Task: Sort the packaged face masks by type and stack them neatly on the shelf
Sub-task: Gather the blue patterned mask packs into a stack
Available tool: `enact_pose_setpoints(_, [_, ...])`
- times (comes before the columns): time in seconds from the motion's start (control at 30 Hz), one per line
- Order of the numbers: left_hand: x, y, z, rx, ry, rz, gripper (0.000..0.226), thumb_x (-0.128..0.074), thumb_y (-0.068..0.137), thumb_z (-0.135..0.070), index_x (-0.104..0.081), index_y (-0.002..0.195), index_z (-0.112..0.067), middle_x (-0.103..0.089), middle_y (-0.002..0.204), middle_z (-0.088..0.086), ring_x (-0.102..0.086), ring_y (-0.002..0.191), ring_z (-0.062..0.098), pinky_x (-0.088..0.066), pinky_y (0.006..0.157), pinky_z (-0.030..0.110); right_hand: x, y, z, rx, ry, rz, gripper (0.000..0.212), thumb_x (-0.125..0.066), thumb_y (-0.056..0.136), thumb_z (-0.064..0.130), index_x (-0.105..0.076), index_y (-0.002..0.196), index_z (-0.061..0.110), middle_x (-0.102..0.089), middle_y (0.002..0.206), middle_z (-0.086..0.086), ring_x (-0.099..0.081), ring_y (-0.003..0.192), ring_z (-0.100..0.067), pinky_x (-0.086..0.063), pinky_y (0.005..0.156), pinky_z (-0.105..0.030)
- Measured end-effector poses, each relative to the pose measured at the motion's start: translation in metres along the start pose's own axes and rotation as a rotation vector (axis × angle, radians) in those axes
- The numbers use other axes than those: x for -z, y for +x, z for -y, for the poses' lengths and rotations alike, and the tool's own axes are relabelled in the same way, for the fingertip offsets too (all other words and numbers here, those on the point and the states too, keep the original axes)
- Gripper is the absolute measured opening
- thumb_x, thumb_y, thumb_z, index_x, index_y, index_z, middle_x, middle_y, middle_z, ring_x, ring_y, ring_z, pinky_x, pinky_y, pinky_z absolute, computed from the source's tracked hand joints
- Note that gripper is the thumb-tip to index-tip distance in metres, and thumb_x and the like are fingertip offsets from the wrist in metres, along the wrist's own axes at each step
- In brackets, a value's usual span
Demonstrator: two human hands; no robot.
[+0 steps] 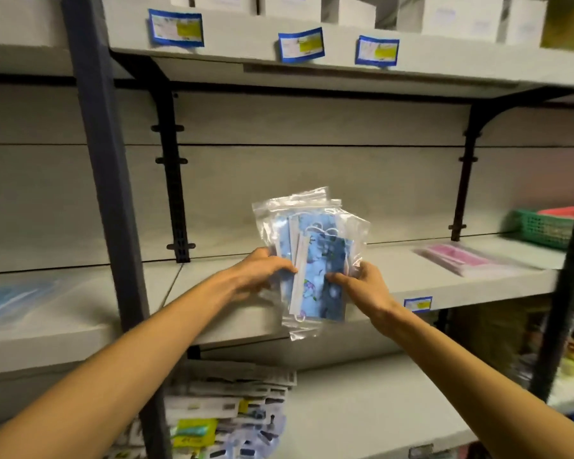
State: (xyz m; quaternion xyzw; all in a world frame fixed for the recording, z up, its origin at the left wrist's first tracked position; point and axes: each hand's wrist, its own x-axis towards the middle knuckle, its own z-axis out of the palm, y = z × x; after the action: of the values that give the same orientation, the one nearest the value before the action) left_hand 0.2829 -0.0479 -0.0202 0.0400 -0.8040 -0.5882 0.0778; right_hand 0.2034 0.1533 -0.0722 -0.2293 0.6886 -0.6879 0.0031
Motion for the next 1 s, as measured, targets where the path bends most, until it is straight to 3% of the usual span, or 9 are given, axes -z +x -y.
enact_pose_setpoints(0.1, [0.008, 0.043, 0.004, 0.005, 0.001, 0.09, 0.026, -0.063, 0.093, -0.007, -0.066, 0.118, 0.001, -0.072, 0.115, 0.021, -0.07, 0.109, 0.033, -0.054, 0.101, 0.043, 0.013, 0.033, -0.001, -0.014, -0.034, -0.039, 0.023, -0.074, 0.085, 0.004, -0.065, 0.105, 0.007, -0.078, 0.091, -0.004, -0.076, 0.078, -0.017, -0.059, 0.061, -0.026])
enact_pose_setpoints(0.2, [0.013, 0.083, 0.012, -0.024, -0.033, 0.059, 0.023, -0.066, 0.092, -0.003, -0.067, 0.115, -0.003, -0.075, 0.112, 0.013, -0.074, 0.098, 0.017, -0.058, 0.082, 0.023, 0.016, 0.067, -0.001, -0.03, -0.082, -0.013, 0.016, -0.072, 0.087, 0.003, -0.063, 0.091, 0.016, -0.076, 0.074, 0.006, -0.074, 0.069, -0.009, -0.058, 0.056, -0.022])
enact_pose_setpoints(0.3, [0.02, 0.116, 0.025, -0.05, -0.077, 0.009, 0.027, -0.067, 0.09, 0.002, -0.068, 0.116, -0.004, -0.076, 0.112, 0.012, -0.072, 0.106, 0.028, -0.055, 0.099, 0.042, 0.014, 0.094, -0.007, -0.053, -0.222, 0.013, 0.016, -0.073, 0.088, 0.016, -0.061, 0.096, 0.014, -0.073, 0.089, 0.0, -0.075, 0.075, -0.015, -0.063, 0.065, -0.033])
enact_pose_setpoints(0.43, [0.026, 0.14, 0.043, -0.067, -0.142, 0.048, 0.03, -0.07, 0.091, -0.005, -0.066, 0.121, -0.012, -0.076, 0.112, 0.006, -0.073, 0.105, 0.023, -0.054, 0.1, 0.04, 0.019, 0.123, -0.025, 0.018, -0.473, -0.067, 0.029, -0.078, 0.081, 0.031, -0.067, 0.101, 0.013, -0.072, 0.094, -0.005, -0.069, 0.084, -0.028, -0.059, 0.077, -0.05])
enact_pose_setpoints(0.6, [0.025, 0.157, 0.062, -0.038, -0.077, -0.022, 0.028, -0.07, 0.094, -0.021, -0.066, 0.121, -0.015, -0.079, 0.098, -0.001, -0.073, 0.076, 0.007, -0.054, 0.059, 0.019, 0.028, 0.145, -0.061, -0.068, -0.213, 0.037, 0.002, -0.066, 0.078, 0.011, -0.067, 0.08, 0.013, -0.07, 0.081, -0.022, -0.068, 0.074, -0.03, -0.055, 0.074, -0.067])
enact_pose_setpoints(0.7, [0.03, 0.168, 0.066, 0.009, -0.023, -0.003, 0.027, -0.068, 0.095, -0.026, -0.064, 0.12, -0.015, -0.075, 0.106, 0.005, -0.071, 0.09, 0.023, -0.054, 0.07, 0.032, 0.038, 0.16, -0.066, -0.102, -0.098, 0.135, 0.013, -0.058, 0.083, 0.0, -0.068, 0.084, 0.008, -0.072, 0.083, -0.024, -0.072, 0.077, -0.038, -0.059, 0.064, -0.056])
enact_pose_setpoints(0.77, [0.032, 0.173, 0.066, 0.009, 0.02, -0.041, 0.02, -0.067, 0.095, -0.024, -0.062, 0.111, -0.013, -0.073, 0.096, 0.002, -0.068, 0.082, 0.013, -0.051, 0.065, 0.024, 0.046, 0.174, -0.062, -0.093, -0.107, 0.188, 0.019, -0.055, 0.084, -0.005, -0.069, 0.092, 0.005, -0.073, 0.082, -0.022, -0.072, 0.074, -0.037, -0.058, 0.058, -0.042])
enact_pose_setpoints(0.87, [0.029, 0.174, 0.071, -0.068, -0.066, -0.088, 0.024, -0.06, 0.097, -0.004, -0.065, 0.118, -0.014, -0.078, 0.102, 0.001, -0.076, 0.09, 0.016, -0.058, 0.073, 0.024, 0.056, 0.201, -0.048, 0.098, -0.397, 0.123, 0.02, -0.063, 0.08, -0.009, -0.071, 0.091, 0.006, -0.068, 0.072, -0.001, -0.062, 0.066, -0.015, -0.051, 0.057, -0.027])
enact_pose_setpoints(1.0, [0.027, 0.168, 0.067, -0.204, -0.086, -0.131, 0.036, -0.054, 0.097, 0.006, -0.061, 0.123, -0.018, -0.078, 0.107, 0.001, -0.075, 0.096, 0.018, -0.058, 0.073, 0.021, 0.048, 0.224, -0.03, 0.228, -0.548, 0.132, 0.013, -0.066, 0.078, -0.006, -0.068, 0.079, 0.007, -0.059, 0.065, -0.002, -0.049, 0.06, -0.011, -0.042, 0.053, -0.023])
